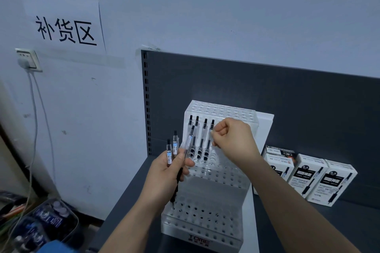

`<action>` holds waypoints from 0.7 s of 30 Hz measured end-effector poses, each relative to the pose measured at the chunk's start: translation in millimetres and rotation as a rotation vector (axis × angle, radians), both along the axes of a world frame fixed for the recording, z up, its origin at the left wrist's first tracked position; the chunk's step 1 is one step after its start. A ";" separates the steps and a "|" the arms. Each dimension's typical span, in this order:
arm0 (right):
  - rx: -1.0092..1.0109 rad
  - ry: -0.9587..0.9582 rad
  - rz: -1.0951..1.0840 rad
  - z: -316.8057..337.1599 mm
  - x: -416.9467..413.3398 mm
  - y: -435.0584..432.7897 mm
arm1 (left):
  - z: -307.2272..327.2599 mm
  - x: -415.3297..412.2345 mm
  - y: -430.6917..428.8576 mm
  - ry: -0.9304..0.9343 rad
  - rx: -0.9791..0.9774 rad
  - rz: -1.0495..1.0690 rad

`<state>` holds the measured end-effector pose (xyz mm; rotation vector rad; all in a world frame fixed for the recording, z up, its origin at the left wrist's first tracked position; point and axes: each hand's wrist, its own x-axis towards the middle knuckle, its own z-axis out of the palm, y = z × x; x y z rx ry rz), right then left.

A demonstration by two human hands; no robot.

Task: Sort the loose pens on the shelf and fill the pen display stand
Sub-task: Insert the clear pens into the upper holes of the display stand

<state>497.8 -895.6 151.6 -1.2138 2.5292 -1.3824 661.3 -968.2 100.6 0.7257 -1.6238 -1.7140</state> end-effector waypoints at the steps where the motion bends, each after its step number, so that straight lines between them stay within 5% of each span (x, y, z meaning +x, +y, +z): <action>1: 0.008 0.006 -0.011 0.4 -0.1 2.5 | 0.4 -0.3 0.8 0.008 0.008 -0.003; 8: -0.045 -0.373 0.199 2.0 18.2 23.9 | 4.9 -6.5 11.3 -0.055 -0.104 -0.124; 17: -0.243 -0.608 0.290 12.3 4.5 44.1 | 6.8 -11.2 18.1 -0.087 -0.078 -0.174; 21: -0.183 -0.566 0.242 11.3 5.4 42.9 | 4.8 -13.4 17.4 -0.120 -0.107 -0.118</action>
